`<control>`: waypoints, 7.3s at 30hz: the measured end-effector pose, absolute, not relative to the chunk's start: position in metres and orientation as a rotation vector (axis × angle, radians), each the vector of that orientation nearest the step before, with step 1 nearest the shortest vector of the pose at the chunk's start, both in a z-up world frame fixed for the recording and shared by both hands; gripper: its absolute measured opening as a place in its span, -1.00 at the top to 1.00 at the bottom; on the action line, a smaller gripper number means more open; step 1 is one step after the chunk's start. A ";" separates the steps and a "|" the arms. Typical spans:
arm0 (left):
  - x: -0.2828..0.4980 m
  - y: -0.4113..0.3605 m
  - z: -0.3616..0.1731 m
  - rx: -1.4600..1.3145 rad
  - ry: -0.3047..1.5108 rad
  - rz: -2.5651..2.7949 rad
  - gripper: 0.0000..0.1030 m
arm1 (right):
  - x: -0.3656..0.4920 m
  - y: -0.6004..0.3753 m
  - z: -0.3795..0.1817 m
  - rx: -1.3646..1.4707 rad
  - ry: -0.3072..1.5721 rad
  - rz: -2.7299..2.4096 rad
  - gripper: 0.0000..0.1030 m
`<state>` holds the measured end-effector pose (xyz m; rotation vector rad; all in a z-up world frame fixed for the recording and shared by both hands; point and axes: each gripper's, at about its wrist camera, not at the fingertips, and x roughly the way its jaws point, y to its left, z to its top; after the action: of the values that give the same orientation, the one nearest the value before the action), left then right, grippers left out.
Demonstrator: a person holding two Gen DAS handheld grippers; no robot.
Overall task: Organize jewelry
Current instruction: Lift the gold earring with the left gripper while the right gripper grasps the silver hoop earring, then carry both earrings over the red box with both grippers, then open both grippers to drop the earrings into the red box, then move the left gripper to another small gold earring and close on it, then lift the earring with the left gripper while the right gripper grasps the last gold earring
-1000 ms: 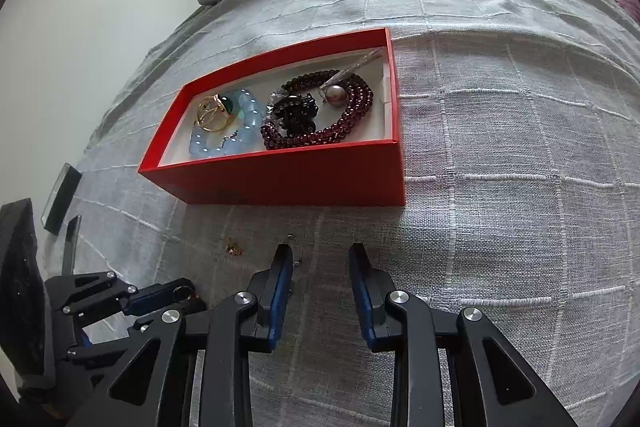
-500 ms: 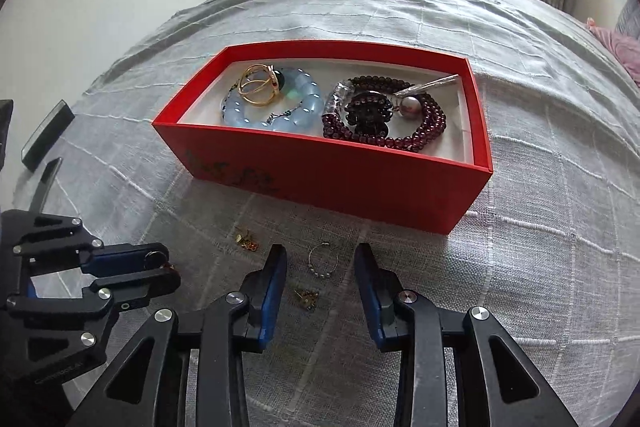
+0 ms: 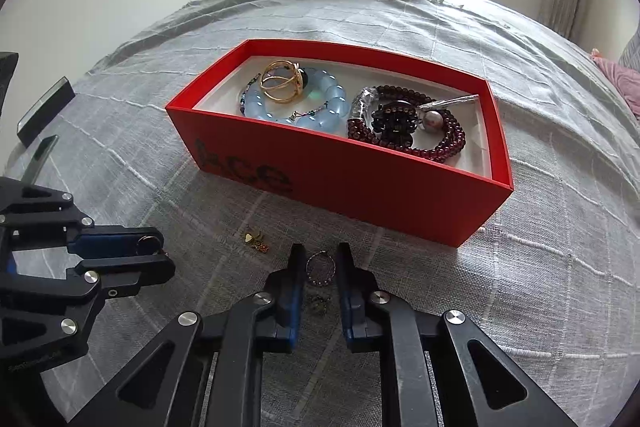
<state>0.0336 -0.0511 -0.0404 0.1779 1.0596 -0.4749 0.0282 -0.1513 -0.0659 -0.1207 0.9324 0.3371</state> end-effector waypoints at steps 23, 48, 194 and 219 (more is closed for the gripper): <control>0.027 -0.034 -0.019 0.130 1.010 -0.460 0.69 | 0.031 -0.179 -0.041 -0.008 0.919 0.354 0.71; 0.034 -0.040 0.064 -0.047 0.821 -0.494 0.69 | 0.041 -0.216 0.009 0.140 0.836 0.343 0.71; 0.056 -0.053 -0.020 0.077 0.993 -0.482 0.93 | 0.024 -0.165 -0.060 -0.094 1.047 0.430 0.46; 0.054 -0.053 -0.036 0.114 1.074 -0.503 0.40 | 0.019 -0.163 -0.051 -0.130 0.988 0.403 0.77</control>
<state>0.0538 -0.0530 -0.0356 0.1136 1.0739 -0.5026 0.0188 -0.1628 -0.0506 -0.1295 0.9880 0.4030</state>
